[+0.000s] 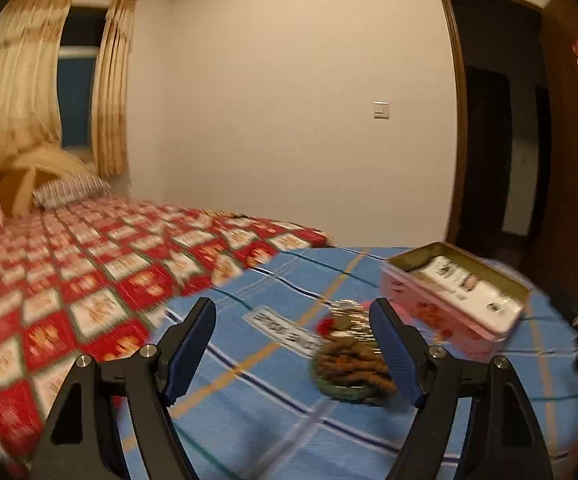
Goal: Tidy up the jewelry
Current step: 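Grasp the brown wooden bead bracelet with the right gripper and lift it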
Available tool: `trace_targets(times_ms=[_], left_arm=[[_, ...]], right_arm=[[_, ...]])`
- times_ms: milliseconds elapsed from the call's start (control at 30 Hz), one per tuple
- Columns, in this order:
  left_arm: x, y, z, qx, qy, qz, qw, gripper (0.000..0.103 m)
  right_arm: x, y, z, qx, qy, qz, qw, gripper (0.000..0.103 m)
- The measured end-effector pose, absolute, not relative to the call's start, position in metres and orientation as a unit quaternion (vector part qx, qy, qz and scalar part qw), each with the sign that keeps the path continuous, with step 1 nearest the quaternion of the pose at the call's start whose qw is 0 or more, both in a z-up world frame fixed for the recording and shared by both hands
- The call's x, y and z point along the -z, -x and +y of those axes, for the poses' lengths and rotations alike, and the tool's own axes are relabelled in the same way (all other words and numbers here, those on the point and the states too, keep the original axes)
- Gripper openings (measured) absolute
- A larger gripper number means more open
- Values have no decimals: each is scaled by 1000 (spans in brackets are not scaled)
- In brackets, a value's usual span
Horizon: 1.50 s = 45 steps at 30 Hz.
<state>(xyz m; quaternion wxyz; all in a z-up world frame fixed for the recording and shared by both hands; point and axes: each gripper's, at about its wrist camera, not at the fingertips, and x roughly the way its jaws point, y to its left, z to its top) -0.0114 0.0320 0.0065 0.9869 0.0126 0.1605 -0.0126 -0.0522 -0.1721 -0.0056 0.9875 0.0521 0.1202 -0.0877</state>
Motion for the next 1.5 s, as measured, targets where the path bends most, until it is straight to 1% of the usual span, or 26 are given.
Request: trace_targets(times_ms=[100, 167, 200, 233, 267, 333, 433, 500, 567, 600, 633, 700, 767, 833, 900, 933, 1100, 1267, 1500], left_arm=[[-8, 7, 43, -6, -34, 160, 987, 79], [-10, 4, 53, -14, -34, 161, 986, 79], [-10, 4, 58, -19, -32, 159, 986, 79], [-10, 3, 61, -22, -31, 158, 987, 79], [-11, 2, 65, -27, -28, 159, 987, 79], [-11, -3, 72, -29, -18, 168, 985, 79], [-8, -8, 79, -22, -3, 185, 982, 79], [-7, -8, 82, -17, 3, 189, 982, 79], [-6, -9, 83, -13, 6, 193, 981, 79], [-5, -9, 83, -11, 6, 194, 981, 79], [-6, -8, 82, -9, 6, 194, 981, 79], [-5, -9, 82, -8, 5, 194, 981, 79], [-4, -10, 81, -5, 6, 196, 980, 79], [-3, -12, 81, 1, 10, 200, 980, 79], [-1, -13, 79, 7, 11, 202, 979, 79], [-1, -13, 77, 10, 10, 202, 979, 79], [0, -18, 73, 30, 16, 211, 977, 79], [1, -23, 56, 75, 17, 223, 972, 79], [17, -35, 16, 167, 5, 302, 939, 79]], right_arm=[[8, 48, -172, 58, -60, 133, 988, 103], [9, 42, -170, 33, -63, 143, 987, 88], [8, 37, -168, 10, -65, 156, 986, 84], [9, 33, -166, -3, -67, 164, 984, 78], [8, 25, -162, -32, -72, 181, 980, 76], [8, 12, -152, -87, -78, 208, 971, 76], [10, -7, -128, -155, -58, 245, 955, 76], [17, -22, -109, -183, -33, 270, 945, 71], [27, -37, -90, -204, -3, 297, 933, 57], [34, -45, -81, -213, 11, 314, 925, 55], [42, -51, -75, -213, 21, 329, 920, 50], [55, -61, -67, -212, 37, 362, 907, 46], [64, -62, -68, -207, 46, 380, 900, 40], [64, -58, -75, -211, 47, 381, 899, 33], [58, -49, -84, -217, 34, 371, 902, 32], [53, -43, -93, -224, 17, 359, 906, 29], [32, -32, -129, -234, -50, 294, 926, 29], [24, -24, -149, -182, -71, 256, 947, 29], [16, -20, -172, -120, -89, 228, 962, 29]])
